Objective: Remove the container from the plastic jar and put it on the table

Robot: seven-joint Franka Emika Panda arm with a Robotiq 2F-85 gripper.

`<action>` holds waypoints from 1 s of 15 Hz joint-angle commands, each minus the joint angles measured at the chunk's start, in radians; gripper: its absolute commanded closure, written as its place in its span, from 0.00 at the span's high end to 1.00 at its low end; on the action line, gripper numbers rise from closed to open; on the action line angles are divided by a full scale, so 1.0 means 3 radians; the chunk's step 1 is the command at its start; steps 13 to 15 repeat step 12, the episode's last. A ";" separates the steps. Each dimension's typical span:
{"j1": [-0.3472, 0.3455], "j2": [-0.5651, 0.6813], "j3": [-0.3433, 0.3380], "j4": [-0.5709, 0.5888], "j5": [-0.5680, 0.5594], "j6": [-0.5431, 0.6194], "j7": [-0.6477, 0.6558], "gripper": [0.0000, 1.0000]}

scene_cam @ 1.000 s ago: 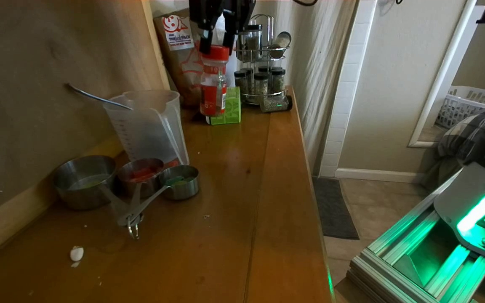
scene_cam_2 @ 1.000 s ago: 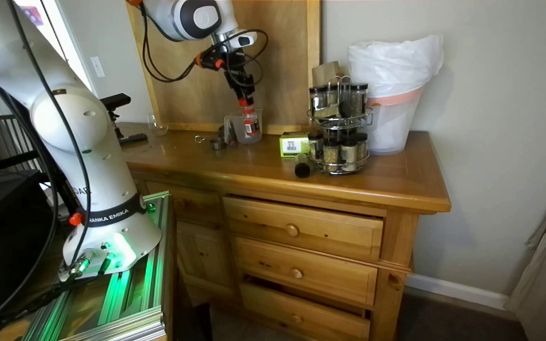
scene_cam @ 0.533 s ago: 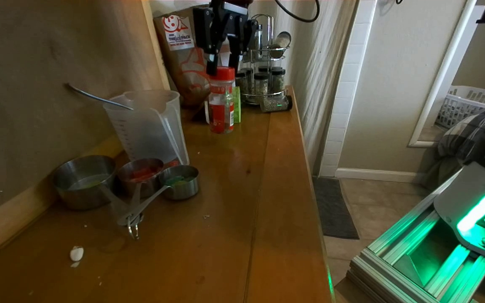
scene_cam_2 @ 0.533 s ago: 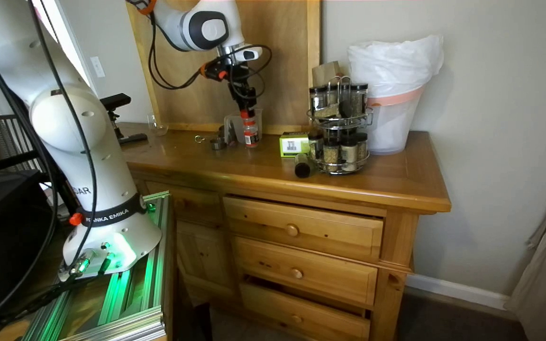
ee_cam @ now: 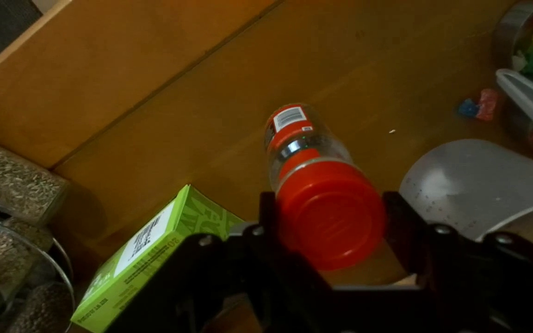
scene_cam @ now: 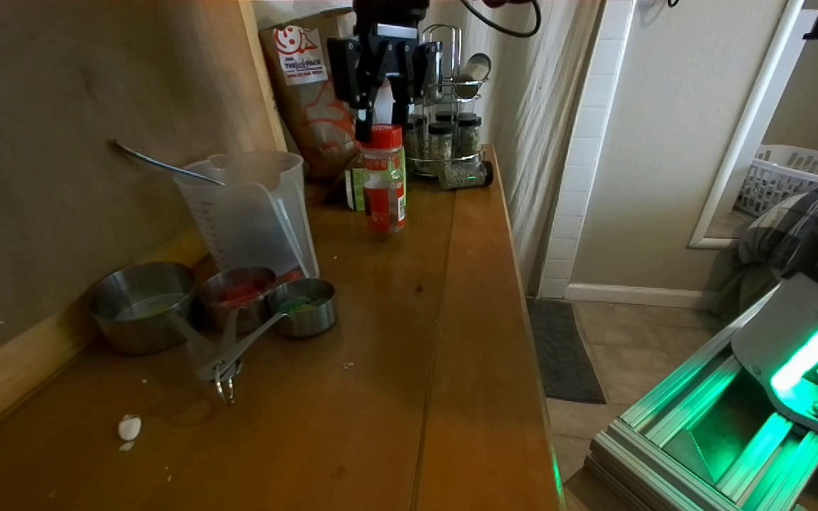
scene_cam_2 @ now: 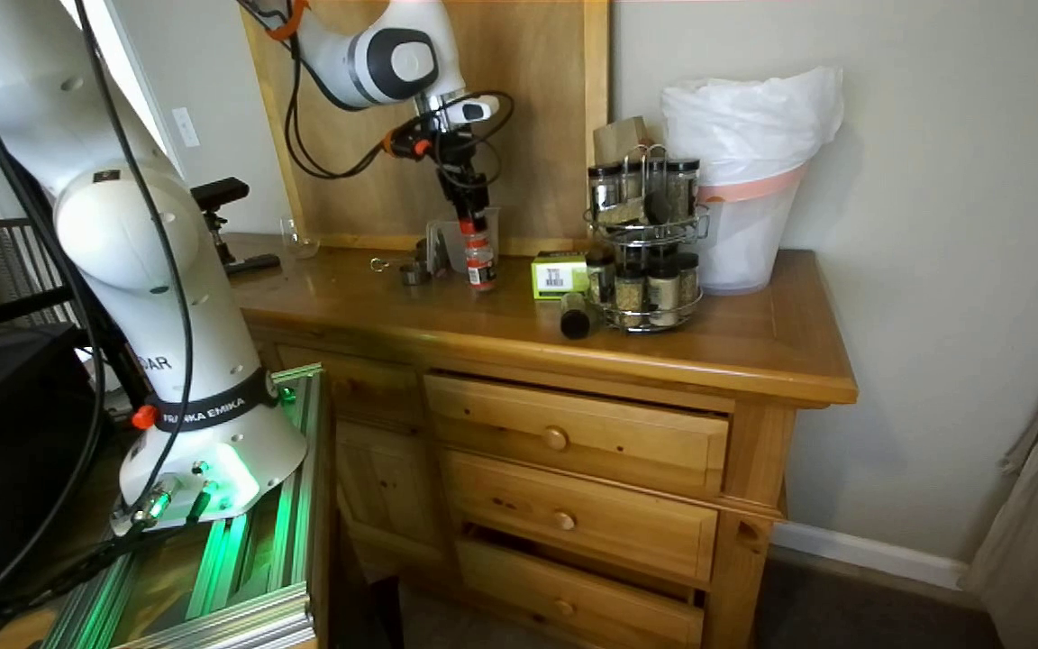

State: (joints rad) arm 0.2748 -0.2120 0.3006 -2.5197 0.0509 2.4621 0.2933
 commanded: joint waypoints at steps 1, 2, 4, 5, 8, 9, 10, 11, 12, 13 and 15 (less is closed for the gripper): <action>-0.0042 0.0081 0.0049 0.0116 -0.0078 -0.0104 0.0131 0.90; -0.0032 0.0062 0.0049 0.0120 -0.0062 -0.0113 0.0130 0.96; -0.0028 -0.0018 0.0082 0.0141 -0.0108 -0.0190 0.0210 1.00; -0.0021 -0.0059 0.0104 0.0153 -0.0126 -0.0213 0.0251 1.00; 0.0047 -0.0254 0.0204 0.0201 -0.0145 -0.0281 0.0277 1.00; 0.0041 -0.0342 0.0264 0.0209 -0.0223 -0.0301 0.0345 1.00; 0.0028 -0.0152 0.0185 0.0192 -0.0079 -0.0173 0.0174 1.00; 0.0035 -0.0200 0.0214 0.0203 -0.0084 -0.0190 0.0191 1.00; 0.0036 -0.0211 0.0218 0.0201 -0.0084 -0.0192 0.0191 1.00; 0.0036 -0.0211 0.0218 0.0201 -0.0084 -0.0192 0.0191 1.00; 0.0036 -0.0211 0.0218 0.0201 -0.0084 -0.0192 0.0191 1.00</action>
